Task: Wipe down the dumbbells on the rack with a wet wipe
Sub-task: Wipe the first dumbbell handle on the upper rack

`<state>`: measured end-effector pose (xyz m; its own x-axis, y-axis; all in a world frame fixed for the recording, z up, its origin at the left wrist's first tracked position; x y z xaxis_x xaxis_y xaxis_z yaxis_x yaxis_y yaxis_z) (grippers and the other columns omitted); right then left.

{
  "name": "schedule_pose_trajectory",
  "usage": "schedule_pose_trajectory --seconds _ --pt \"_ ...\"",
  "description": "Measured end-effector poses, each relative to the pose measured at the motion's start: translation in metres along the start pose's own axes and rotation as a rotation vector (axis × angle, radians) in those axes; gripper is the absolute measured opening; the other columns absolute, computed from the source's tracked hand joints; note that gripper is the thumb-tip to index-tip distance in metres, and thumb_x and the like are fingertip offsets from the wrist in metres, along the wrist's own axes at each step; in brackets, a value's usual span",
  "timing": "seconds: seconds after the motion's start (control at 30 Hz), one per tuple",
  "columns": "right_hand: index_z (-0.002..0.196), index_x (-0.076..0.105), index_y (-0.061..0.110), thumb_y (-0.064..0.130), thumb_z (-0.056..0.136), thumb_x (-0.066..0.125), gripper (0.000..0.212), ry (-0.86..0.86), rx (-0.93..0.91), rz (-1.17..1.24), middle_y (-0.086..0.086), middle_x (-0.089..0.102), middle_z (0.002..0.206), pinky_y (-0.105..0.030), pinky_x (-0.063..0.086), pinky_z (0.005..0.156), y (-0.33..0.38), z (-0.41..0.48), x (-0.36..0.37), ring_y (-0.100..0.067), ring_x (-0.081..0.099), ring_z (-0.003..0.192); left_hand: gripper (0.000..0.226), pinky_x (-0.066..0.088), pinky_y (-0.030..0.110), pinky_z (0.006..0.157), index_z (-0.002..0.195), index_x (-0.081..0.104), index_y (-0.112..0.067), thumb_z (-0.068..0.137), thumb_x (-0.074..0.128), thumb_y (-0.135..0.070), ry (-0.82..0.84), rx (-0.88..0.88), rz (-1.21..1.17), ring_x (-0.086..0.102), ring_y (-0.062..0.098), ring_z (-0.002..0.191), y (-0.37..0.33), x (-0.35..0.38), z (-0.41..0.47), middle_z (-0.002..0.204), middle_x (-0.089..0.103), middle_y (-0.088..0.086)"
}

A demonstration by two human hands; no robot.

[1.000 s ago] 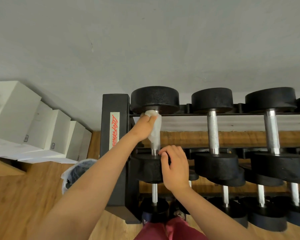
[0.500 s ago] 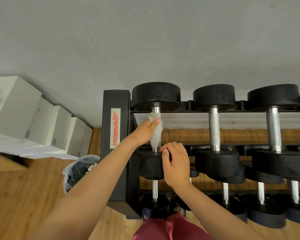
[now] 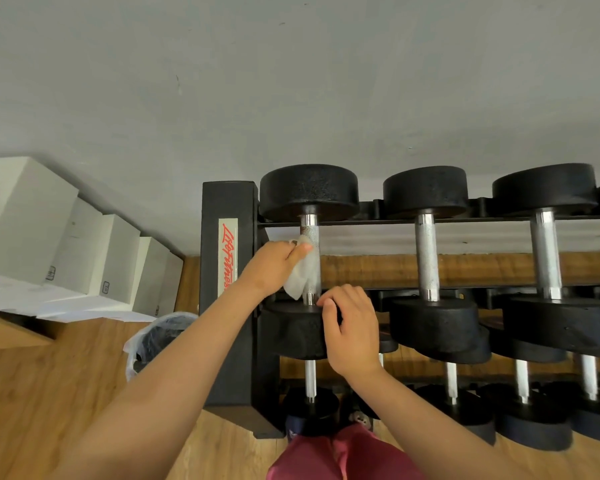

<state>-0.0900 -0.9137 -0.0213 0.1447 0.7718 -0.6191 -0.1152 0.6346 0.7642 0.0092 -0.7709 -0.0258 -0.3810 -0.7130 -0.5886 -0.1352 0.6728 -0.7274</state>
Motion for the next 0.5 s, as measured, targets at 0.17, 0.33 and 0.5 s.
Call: schedule_pose_trajectory --seconds 0.17,0.33,0.5 --pt "0.079 0.061 0.017 0.027 0.094 0.033 0.034 0.001 0.0 -0.006 0.009 0.054 0.079 -0.028 0.041 0.073 0.0 0.0 0.0 -0.009 0.047 0.079 0.043 0.03 0.018 0.052 0.063 0.044 -0.02 0.104 0.04 -0.029 -0.165 -0.032 -0.102 0.04 0.007 0.054 -0.003 0.016 -0.001 0.06 0.043 -0.002" --pt "0.079 0.061 0.017 0.028 0.094 0.033 0.034 0.001 0.0 -0.002 0.009 0.054 0.079 -0.029 0.041 0.074 0.0 0.0 0.0 -0.008 0.047 0.079 0.039 0.032 0.019 0.054 0.066 0.058 0.0 0.094 0.063 -0.027 -0.379 -0.041 -0.318 0.042 0.009 0.057 0.006 0.011 -0.004 0.058 0.05 0.011" --pt "0.079 0.062 0.017 0.029 0.095 0.033 0.035 0.0 0.009 0.012 0.008 0.056 0.079 -0.031 0.044 0.074 0.001 -0.001 -0.001 -0.009 0.049 0.079 0.01 0.044 0.014 0.063 0.08 0.069 -0.013 0.09 0.068 -0.015 -0.487 -0.121 -0.505 0.058 0.009 0.075 0.005 0.009 -0.008 0.076 0.066 0.004"
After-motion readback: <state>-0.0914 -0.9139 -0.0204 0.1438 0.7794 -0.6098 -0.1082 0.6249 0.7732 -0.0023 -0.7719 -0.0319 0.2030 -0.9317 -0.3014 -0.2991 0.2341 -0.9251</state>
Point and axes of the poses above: each hand's wrist, its own z-axis towards the middle knuckle, its own x-axis out of the palm, y = z × x, the point moved 4 cm from there along z, towards the middle knuckle
